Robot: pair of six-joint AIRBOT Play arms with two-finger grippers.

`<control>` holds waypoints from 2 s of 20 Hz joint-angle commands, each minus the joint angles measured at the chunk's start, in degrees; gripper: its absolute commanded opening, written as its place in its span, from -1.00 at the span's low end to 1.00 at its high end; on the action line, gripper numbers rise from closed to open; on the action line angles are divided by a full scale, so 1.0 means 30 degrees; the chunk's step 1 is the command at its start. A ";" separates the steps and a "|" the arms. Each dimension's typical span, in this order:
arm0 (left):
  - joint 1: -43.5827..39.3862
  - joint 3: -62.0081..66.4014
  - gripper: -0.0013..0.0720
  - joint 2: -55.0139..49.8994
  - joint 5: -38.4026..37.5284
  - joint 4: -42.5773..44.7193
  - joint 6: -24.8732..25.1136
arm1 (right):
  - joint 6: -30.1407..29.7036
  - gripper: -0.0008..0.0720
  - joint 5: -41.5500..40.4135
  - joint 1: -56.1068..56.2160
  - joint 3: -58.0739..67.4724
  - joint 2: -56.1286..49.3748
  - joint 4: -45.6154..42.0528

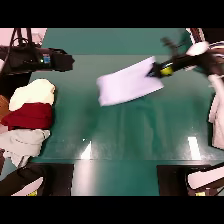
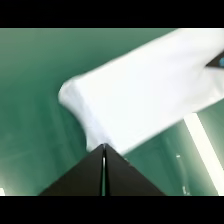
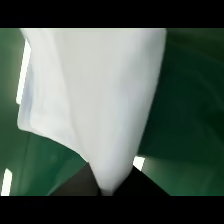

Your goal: Fold the shirts.

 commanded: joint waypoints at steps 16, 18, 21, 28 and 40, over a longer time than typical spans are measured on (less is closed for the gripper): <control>-0.1100 0.0000 -0.90 -0.1399 0.2157 -0.0415 -0.1982 | 0.0641 -0.94 -0.0474 -1.7274 -0.1297 0.3949 -0.0211; -0.1100 0.0000 -0.90 -0.1399 0.2215 -0.0408 -0.1923 | 0.0641 -0.94 -0.0561 -1.7282 -0.1297 0.4830 -0.0240; -0.1100 0.0000 -0.90 -0.1399 0.2251 -0.0408 -0.1916 | 0.0641 -0.94 -0.0044 -1.7325 -0.1304 0.6200 -0.0444; -0.1100 0.0000 -0.90 -0.1399 0.2259 -0.0408 -0.1413 | 0.0765 -0.94 0.3067 -1.7340 -0.1348 0.7628 -0.4597; -0.1100 0.0000 -0.90 -0.1399 0.2273 -0.0401 -0.1239 | 0.2448 0.59 0.8757 -1.8017 -0.1355 0.7643 -1.2386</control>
